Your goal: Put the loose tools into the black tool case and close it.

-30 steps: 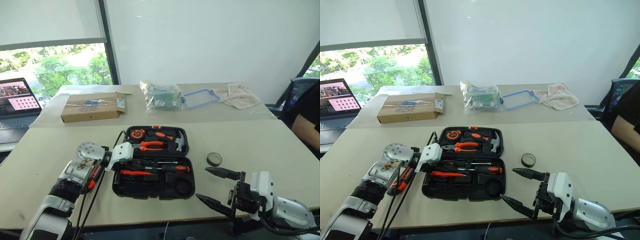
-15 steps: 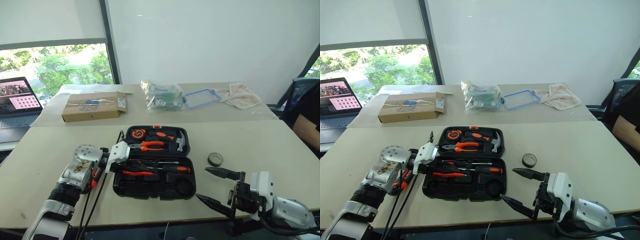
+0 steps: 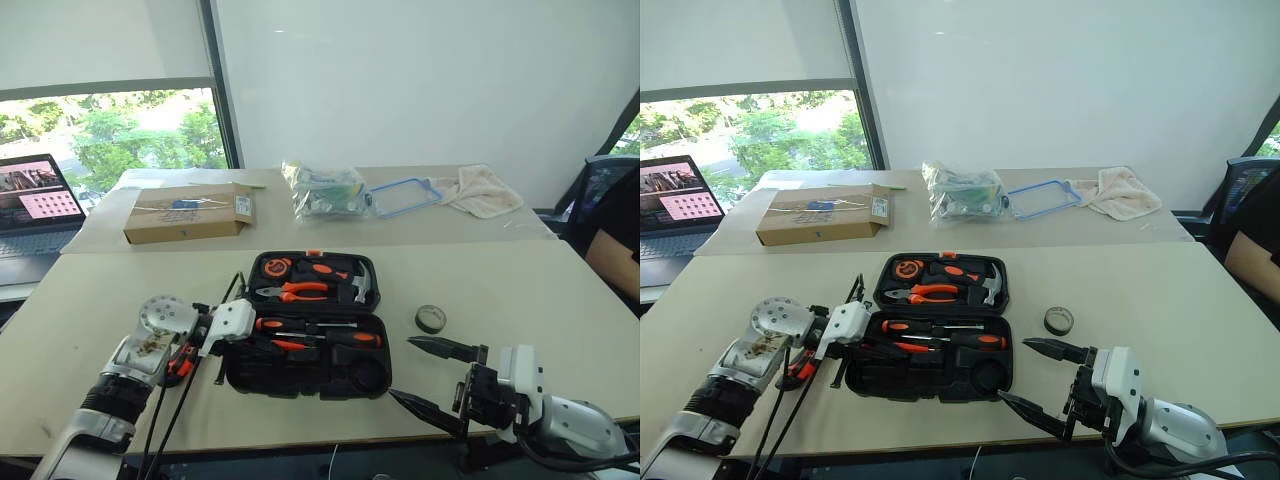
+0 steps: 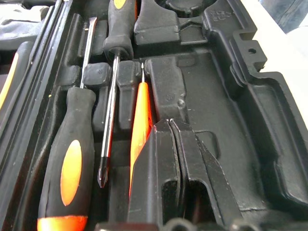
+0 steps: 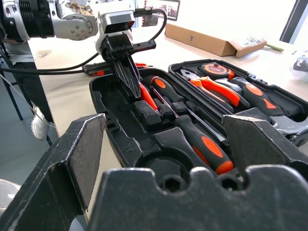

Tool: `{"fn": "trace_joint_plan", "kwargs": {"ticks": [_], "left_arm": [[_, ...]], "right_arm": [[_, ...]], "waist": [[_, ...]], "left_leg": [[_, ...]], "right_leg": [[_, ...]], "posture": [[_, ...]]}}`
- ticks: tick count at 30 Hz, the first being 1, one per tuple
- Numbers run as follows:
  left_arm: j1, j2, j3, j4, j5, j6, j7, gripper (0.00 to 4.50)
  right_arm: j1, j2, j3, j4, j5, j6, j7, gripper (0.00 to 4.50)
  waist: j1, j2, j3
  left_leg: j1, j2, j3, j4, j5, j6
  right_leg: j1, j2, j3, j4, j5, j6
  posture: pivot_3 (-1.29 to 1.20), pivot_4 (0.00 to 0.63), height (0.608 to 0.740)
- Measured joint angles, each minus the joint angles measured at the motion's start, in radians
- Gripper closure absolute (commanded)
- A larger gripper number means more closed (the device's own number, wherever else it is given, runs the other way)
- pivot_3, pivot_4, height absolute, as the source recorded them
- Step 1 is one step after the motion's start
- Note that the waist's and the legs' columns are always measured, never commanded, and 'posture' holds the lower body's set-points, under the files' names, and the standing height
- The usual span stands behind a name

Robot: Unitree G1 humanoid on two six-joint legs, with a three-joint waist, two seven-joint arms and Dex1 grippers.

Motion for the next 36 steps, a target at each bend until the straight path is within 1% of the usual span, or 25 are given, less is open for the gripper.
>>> {"fn": "trace_joint_plan", "kwargs": {"ticks": [10, 17, 20, 36], "left_arm": [[-0.006, -0.019, 0.001, 0.014, 0.004, 0.002, 0.013, 4.42], [-0.006, -0.020, 0.019, 0.001, -0.067, 0.047, -0.006, 4.42], [-0.006, -0.020, 0.031, 0.001, -0.073, 0.052, -0.005, 4.42], [-0.012, -0.020, 0.017, 0.019, 0.000, 0.046, 0.054, 4.42]], "right_arm": [[0.003, 0.000, 0.001, 0.000, 0.000, 0.000, 0.000, 0.00], [0.010, 0.000, 0.002, 0.000, 0.000, 0.000, 0.001, 0.00], [0.010, 0.000, 0.004, 0.000, 0.000, 0.000, 0.002, 0.00], [-0.006, -0.001, 0.020, 0.006, 0.000, 0.000, 0.001, 0.00]], "waist": [[0.005, 0.000, 0.000], [-0.002, 0.000, 0.000], [-0.002, 0.000, 0.000], [-0.002, 0.000, 0.000]], "left_leg": [[0.000, 0.000, 0.000, 0.002, 0.000, 0.000], [0.000, 0.000, 0.000, 0.000, 0.000, 0.000], [0.000, 0.000, 0.000, 0.000, 0.000, 0.000], [0.000, 0.000, 0.000, 0.000, 0.000, 0.000]], "right_leg": [[0.001, 0.000, 0.000, 0.001, 0.000, 0.000], [-0.001, 0.000, 0.000, 0.000, 0.000, 0.000], [-0.001, 0.000, 0.000, 0.000, 0.000, 0.000], [0.000, 0.000, 0.000, 0.000, 0.000, 0.000]], "posture": [[0.00, 0.150, 0.740], [0.00, 0.150, 0.740], [0.00, 0.150, 0.740], [0.00, 0.150, 0.740]]}}
